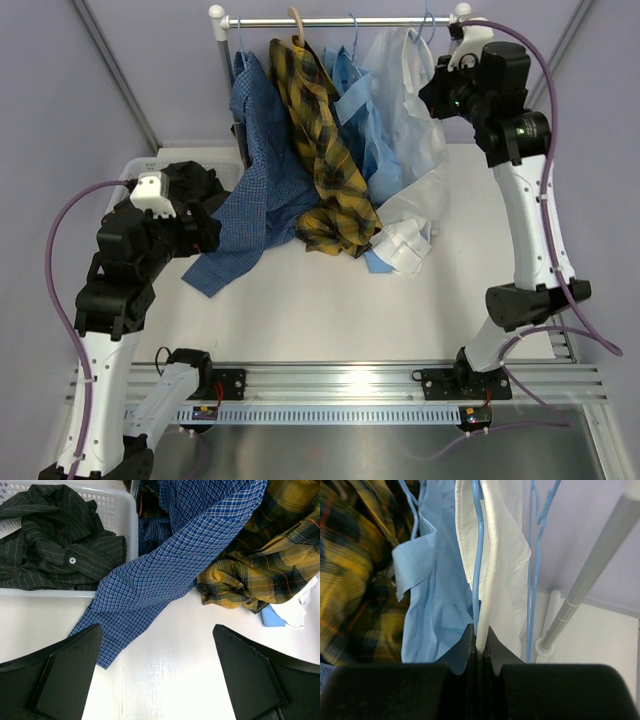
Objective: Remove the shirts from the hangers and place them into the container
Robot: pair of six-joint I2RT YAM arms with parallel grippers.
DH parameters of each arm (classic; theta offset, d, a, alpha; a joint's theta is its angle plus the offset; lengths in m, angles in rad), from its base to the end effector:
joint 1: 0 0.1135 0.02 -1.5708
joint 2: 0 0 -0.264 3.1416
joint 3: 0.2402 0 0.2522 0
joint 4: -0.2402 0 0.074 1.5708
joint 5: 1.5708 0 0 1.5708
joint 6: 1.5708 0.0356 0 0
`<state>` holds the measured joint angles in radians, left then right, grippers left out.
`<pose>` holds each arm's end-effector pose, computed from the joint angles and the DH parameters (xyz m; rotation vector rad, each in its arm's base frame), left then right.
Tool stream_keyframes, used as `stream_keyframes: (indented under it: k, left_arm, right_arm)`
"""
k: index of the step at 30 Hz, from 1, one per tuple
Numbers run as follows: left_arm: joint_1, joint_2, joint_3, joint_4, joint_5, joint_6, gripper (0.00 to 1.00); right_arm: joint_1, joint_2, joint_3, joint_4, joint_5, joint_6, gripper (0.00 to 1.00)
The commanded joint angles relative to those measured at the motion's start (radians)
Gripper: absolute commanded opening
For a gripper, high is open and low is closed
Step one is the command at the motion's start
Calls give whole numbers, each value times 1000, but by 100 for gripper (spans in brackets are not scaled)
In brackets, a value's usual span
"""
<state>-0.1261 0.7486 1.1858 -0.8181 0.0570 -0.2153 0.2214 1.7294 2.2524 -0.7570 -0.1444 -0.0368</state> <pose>0.1235 -0.0177 0.4105 -0.0496 1.9608 -0.2805 0.3405 0.0819 0.5232 -0.3350 1.7787 0.2617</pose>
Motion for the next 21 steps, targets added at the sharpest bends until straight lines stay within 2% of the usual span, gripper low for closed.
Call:
stream_keyframes:
  k: [1, 4, 10, 13, 17, 21]
  left_arm:
    - [-4, 11, 52, 23, 27, 18, 99]
    - [-4, 23, 63, 23, 49, 4, 99]
    - [-27, 73, 138, 23, 49, -12, 99]
    - [-46, 127, 207, 23, 49, -22, 99]
    - [-63, 201, 280, 23, 37, -19, 99]
    - [-72, 256, 324, 22, 58, -35, 99]
  right_arm:
    - [1, -123, 9, 58, 17, -37, 0]
    - [1, -169, -29, -1, 5, -17, 0]
    - [1, -486, -510, -8, 16, 74, 0]
    - [-1, -652, -591, -69, -30, 63, 0]
    - [1, -804, -556, -131, -92, 3, 0]
    - [1, -866, -401, -194, -139, -26, 0]
